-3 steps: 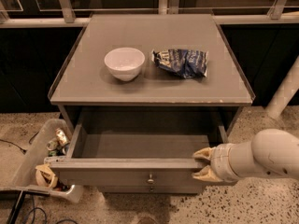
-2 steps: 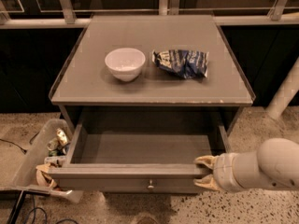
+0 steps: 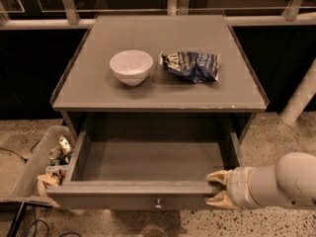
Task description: Open top drawer
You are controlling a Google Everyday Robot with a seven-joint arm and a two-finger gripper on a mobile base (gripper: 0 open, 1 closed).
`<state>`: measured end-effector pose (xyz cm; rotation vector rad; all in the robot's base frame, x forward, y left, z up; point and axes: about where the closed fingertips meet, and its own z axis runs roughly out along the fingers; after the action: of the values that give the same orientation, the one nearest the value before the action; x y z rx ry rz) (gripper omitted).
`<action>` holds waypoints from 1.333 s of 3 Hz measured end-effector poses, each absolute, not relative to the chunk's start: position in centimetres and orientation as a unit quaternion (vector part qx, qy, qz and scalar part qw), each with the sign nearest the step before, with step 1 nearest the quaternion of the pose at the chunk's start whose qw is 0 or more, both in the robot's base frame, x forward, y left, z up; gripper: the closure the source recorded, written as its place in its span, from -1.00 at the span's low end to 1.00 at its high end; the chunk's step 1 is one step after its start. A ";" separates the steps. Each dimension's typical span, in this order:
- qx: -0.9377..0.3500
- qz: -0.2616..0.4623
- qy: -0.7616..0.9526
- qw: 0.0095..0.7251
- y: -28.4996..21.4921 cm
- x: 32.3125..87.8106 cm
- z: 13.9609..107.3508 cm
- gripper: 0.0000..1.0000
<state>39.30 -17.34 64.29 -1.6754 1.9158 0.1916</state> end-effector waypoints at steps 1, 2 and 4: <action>-0.628 0.072 0.718 0.291 -17.3 39.2 64.5 1.00; -0.626 0.072 0.720 0.290 -17.5 38.1 64.3 1.00; -0.625 0.071 0.721 0.289 -17.5 37.2 64.3 1.00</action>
Offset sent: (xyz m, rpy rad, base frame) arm -0.3068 -0.0826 -0.0614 0.0209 0.0734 -0.1481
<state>37.19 -17.53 64.31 -1.6689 1.9243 0.1884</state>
